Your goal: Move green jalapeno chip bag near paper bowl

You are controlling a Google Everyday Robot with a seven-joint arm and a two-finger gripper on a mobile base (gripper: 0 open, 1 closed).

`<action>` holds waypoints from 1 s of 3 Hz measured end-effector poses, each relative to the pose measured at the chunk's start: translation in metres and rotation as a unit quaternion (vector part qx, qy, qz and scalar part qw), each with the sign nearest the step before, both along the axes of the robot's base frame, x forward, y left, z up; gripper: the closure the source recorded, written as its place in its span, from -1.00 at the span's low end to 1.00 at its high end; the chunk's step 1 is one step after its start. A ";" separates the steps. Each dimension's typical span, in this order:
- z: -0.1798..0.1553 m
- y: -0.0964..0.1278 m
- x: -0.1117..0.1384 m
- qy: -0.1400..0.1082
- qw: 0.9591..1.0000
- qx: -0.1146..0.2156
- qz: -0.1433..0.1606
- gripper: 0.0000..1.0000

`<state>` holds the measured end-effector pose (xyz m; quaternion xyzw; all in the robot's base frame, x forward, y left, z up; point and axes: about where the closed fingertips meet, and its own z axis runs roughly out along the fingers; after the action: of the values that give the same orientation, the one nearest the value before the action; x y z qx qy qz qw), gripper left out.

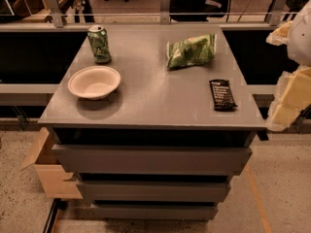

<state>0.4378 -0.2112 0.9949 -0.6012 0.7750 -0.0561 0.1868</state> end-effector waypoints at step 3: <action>-0.007 -0.003 0.039 -0.029 0.999 0.029 0.001 -1.00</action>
Offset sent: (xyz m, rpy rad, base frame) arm 0.0407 -0.0043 -0.0071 0.0507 -0.0581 0.0090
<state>0.4770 -0.2138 0.9880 -0.5947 0.7696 -0.0505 0.2270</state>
